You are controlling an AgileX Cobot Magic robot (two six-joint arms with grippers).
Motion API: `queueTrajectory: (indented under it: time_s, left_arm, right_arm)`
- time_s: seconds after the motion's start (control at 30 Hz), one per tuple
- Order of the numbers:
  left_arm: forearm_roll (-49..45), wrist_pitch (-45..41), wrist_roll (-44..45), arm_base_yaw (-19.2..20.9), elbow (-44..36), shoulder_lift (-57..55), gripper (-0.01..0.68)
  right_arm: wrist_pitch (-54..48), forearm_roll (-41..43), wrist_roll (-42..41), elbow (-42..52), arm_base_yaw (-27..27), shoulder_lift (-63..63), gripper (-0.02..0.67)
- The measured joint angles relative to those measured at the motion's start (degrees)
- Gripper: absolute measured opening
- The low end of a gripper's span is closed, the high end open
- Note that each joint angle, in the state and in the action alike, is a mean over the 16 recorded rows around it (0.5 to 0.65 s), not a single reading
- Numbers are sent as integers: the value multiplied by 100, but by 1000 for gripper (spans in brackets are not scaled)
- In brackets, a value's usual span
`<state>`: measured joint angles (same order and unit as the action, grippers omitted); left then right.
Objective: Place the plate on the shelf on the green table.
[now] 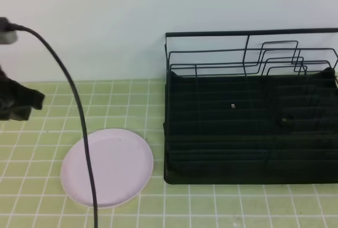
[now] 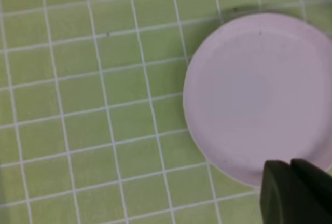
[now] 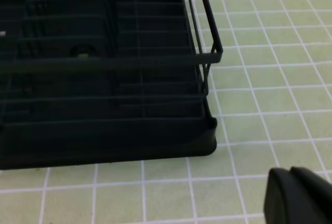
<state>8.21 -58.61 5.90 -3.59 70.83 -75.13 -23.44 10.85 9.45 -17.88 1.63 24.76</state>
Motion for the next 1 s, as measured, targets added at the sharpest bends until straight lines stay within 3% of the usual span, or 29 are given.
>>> queueTrajectory:
  time_s: [0.2, 0.67, 1.0]
  left_arm:
    - [26, -187, 290, 0, 380, -1103, 44]
    - [68, 336, 286, 0, 589, -2802, 300]
    - [267, 839, 343, 0, 594, -3581, 305]
  right_arm:
    - [0, -5, 0, 0, 0, 0, -4]
    - [35, -5, 0, 0, 0, 0, -4]
    - [50, -5, 0, 0, 0, 0, -4]
